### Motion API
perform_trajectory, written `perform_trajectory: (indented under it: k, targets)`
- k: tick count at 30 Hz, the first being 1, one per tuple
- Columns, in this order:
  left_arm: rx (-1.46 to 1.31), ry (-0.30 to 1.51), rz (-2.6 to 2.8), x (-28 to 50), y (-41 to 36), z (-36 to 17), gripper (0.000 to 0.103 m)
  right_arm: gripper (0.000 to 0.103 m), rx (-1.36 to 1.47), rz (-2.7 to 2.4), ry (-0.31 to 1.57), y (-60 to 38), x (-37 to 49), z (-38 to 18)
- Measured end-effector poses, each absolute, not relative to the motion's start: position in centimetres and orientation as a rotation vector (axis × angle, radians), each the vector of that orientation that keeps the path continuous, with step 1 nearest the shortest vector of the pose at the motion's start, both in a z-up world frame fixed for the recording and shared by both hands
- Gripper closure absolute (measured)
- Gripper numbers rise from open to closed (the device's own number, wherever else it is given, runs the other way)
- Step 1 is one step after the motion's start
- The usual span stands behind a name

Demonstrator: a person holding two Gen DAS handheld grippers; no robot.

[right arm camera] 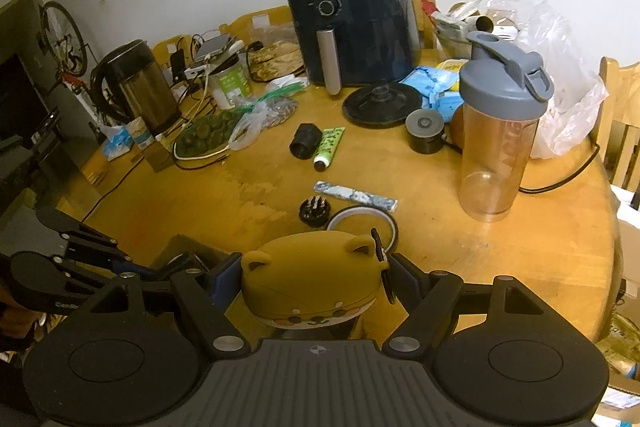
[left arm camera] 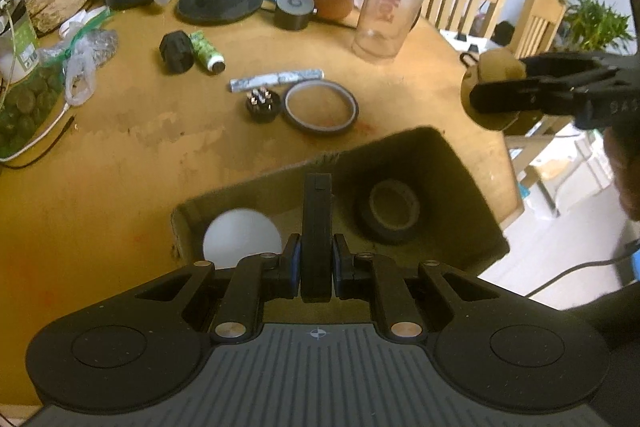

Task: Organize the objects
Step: 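Carry the dog-face case over the cardboard box and lower it with the right gripper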

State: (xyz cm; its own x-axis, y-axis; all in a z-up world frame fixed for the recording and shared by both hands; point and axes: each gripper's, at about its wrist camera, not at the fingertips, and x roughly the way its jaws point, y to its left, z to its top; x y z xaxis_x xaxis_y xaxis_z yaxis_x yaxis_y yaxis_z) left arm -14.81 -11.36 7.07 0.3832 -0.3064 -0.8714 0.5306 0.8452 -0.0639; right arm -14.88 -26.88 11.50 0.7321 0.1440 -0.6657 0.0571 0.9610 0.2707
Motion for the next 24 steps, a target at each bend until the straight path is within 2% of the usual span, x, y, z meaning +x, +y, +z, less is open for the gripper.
perform_trajectory:
  k: [4, 8, 13, 24]
  targets:
    - [0.273, 1.074, -0.506, -15.1, -11.3, 6.3, 0.087, 0.024, 0.278, 0.066, 0.758, -26.5, -15.1, 11.3]
    - [0.297, 1.091, -0.472, -15.5, -11.3, 6.0, 0.08, 0.024, 0.276, 0.081, 0.764, -26.2, -15.3, 11.3]
    - [0.263, 1.084, -0.434, -16.0, -10.8, 6.3, 0.077, 0.024, 0.275, 0.102, 0.774, -25.9, -15.4, 11.0]
    - [0.196, 1.037, -0.376, -17.0, -10.2, 7.6, 0.076, 0.024, 0.269, 0.165, 0.811, -24.6, -15.4, 10.2]
